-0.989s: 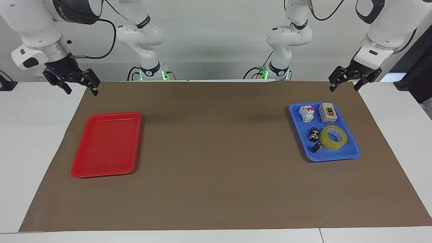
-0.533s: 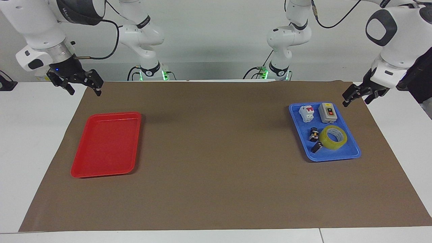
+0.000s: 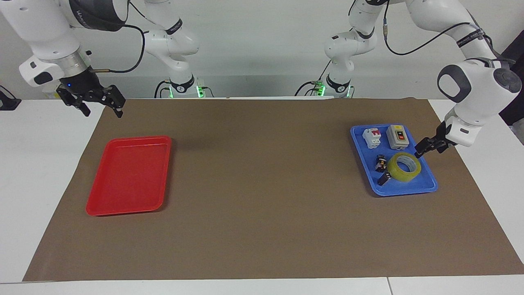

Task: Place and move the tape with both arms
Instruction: 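Reach the left gripper toward the yellow tape roll in the blue tray, then grasp the yellow tape roll rim with the left gripper and lift, then carry the tape roll out of the blue tray and lower it onto the table, then release the tape with the left gripper while the right gripper reaches it, then grasp the tape roll with the right gripper and carry it toward the red tray, then lower the tape roll into the red tray and open the right gripper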

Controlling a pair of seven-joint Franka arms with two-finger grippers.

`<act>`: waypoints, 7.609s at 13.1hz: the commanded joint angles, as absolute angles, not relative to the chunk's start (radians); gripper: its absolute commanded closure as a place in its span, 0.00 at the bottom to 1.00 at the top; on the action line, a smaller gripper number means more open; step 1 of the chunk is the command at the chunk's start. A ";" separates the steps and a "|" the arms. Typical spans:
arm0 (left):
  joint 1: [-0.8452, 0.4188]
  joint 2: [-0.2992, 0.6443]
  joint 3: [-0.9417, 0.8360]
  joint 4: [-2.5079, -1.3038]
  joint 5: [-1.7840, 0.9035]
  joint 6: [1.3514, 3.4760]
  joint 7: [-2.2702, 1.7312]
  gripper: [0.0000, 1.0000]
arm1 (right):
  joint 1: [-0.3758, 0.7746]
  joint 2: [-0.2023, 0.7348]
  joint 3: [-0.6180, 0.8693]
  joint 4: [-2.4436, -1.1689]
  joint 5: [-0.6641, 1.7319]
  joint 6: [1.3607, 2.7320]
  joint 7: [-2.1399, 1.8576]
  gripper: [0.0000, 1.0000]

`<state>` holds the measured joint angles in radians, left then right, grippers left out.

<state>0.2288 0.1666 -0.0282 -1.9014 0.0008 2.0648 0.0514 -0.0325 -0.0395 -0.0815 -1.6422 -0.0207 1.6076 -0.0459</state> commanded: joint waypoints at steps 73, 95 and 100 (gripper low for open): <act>0.015 -0.009 -0.032 -1.645 -0.011 1.654 -0.016 0.00 | 0.165 0.260 0.426 -1.980 -0.155 2.327 0.633 0.00; -0.005 -0.046 -0.046 -1.612 -0.029 1.511 0.014 0.00 | -0.414 0.156 0.425 -1.879 -0.210 2.065 -0.155 1.00; 0.008 -0.046 -0.046 -1.612 -0.029 1.513 0.014 0.00 | -0.574 0.120 0.388 -2.038 -0.143 2.217 -0.311 1.00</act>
<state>0.0055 -0.0212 -0.0538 -1.5831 -0.0054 1.5016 0.0048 -0.5643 0.1714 0.3976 -1.9314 -0.1701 2.1255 -0.2880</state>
